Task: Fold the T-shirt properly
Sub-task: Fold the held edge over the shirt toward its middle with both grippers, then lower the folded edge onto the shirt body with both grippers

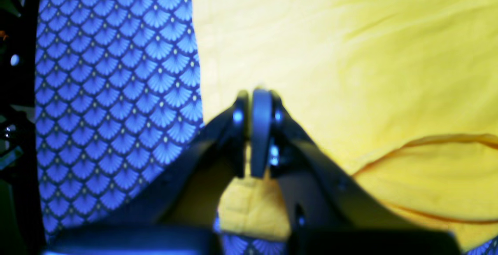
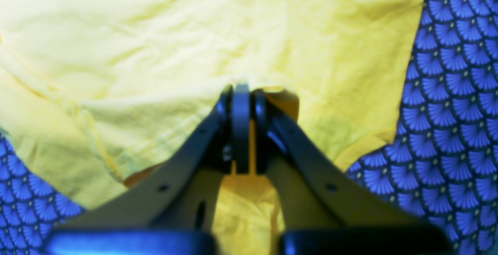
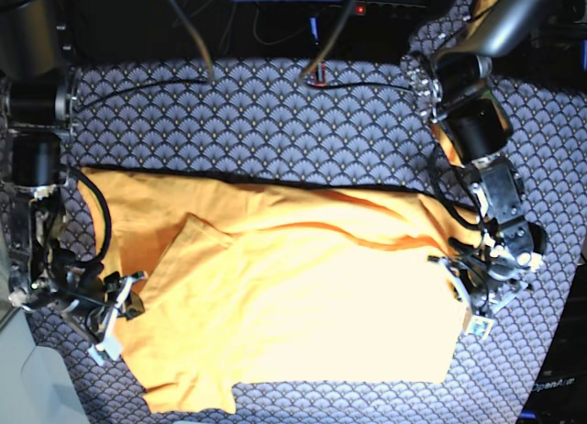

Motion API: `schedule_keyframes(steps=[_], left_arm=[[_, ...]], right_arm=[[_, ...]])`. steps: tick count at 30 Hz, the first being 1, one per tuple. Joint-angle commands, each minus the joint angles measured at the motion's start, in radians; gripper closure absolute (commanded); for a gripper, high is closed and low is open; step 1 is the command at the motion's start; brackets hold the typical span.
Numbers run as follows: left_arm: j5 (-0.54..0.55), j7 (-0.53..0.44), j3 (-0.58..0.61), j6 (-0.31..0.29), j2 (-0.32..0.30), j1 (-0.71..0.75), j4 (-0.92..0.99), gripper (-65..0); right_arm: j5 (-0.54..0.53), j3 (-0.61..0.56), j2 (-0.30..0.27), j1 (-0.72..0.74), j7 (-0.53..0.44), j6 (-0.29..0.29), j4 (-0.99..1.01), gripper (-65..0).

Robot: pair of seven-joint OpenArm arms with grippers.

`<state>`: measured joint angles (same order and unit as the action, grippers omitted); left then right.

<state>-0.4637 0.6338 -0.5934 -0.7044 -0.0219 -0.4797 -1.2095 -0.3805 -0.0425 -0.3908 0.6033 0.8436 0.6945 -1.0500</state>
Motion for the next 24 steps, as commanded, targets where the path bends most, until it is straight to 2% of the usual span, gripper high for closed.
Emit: schedule_keyframes(steps=[1, 4, 21, 22, 24], left_arm=[[0.013, -0.024, 0.0, 0.006, -0.022, -0.034, -0.016, 0.0], [0.015, -0.024, -0.001, 0.006, -0.023, -0.034, -0.016, 0.0], [0.016, -0.045, -0.004, 0.006, -0.069, -0.035, 0.082, 0.0], [0.016, -0.05, -0.004, 0.025, -0.069, -0.035, 0.082, 0.0], [0.016, -0.055, -0.017, 0.128, -0.069, -0.035, 0.081, 0.0]], right_arm=[[0.019, 0.006, -0.012, 0.037, -0.024, 0.004, -0.009, 0.0], [0.077, 0.006, 0.011, 0.037, -0.043, 0.004, -0.008, 0.0], [0.082, 0.008, 0.016, 0.062, -0.043, 0.004, -0.005, 0.0], [0.082, 0.008, 0.017, 0.062, -0.043, 0.004, -0.005, 0.0], [0.082, 0.008, 0.017, 0.062, -0.043, 0.004, -0.005, 0.0]])
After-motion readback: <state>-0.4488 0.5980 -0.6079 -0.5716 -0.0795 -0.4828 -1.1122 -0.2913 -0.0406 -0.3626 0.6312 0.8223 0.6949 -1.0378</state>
